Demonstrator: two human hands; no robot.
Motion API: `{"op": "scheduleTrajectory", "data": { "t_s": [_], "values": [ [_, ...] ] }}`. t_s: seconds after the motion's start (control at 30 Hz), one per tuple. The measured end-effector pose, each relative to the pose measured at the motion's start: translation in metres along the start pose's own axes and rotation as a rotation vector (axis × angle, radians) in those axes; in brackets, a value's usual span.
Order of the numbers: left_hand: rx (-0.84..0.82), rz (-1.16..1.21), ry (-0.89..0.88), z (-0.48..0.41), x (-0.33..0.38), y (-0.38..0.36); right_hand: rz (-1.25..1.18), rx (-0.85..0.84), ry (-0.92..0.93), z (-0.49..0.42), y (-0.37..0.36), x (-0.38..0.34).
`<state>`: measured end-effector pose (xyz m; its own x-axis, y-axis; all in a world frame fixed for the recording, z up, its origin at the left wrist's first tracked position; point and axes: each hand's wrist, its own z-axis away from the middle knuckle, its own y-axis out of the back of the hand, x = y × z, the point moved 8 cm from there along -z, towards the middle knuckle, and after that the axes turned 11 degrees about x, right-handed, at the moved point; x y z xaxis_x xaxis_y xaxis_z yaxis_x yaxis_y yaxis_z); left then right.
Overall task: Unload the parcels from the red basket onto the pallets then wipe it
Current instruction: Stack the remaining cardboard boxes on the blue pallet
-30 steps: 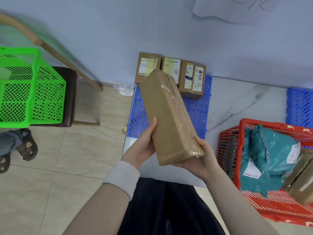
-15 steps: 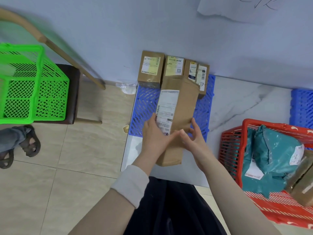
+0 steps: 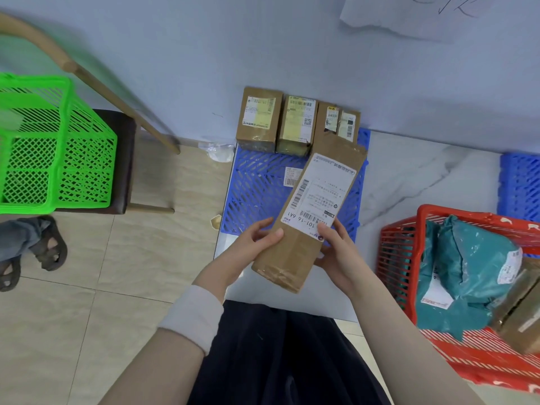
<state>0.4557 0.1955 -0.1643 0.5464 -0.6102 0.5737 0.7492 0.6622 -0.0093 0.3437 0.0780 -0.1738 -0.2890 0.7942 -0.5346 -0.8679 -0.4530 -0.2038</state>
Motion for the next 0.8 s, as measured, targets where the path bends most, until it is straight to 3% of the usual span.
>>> {"op": "scheduleTrajectory", "data": {
  "t_s": [0.13, 0.27, 0.37, 0.47, 0.6, 0.67, 0.73, 0.8],
  "values": [
    [-0.098, -0.06, -0.029, -0.003, 0.005, 0.004, 0.075, -0.007, 0.026, 0.002, 0.004, -0.003],
    [-0.122, -0.244, -0.108, -0.01, 0.021, 0.024, 0.11, 0.221, 0.288, 0.001, 0.036, -0.062],
    [-0.2, -0.443, -0.161, -0.013, 0.034, 0.03, 0.285, 0.131, 0.375, -0.001, 0.044, -0.091],
    [-0.269, -0.561, -0.186, -0.018, 0.047, 0.032, 0.415, -0.002, 0.306, -0.007, 0.045, -0.087],
    [-0.262, -0.635, -0.18, -0.026, 0.054, 0.039, 0.414, -0.03, 0.211, -0.012, 0.054, -0.065],
    [-0.086, -0.57, -0.281, -0.032, 0.066, 0.048, 0.315, 0.043, 0.198, -0.011, 0.064, -0.055],
    [0.274, -0.339, -0.438, -0.032, 0.081, 0.071, 0.171, 0.184, 0.17, -0.008, 0.078, -0.039],
    [0.574, -0.096, -0.461, -0.022, 0.074, 0.088, 0.059, 0.333, 0.112, -0.002, 0.087, -0.018]
  ]
}}
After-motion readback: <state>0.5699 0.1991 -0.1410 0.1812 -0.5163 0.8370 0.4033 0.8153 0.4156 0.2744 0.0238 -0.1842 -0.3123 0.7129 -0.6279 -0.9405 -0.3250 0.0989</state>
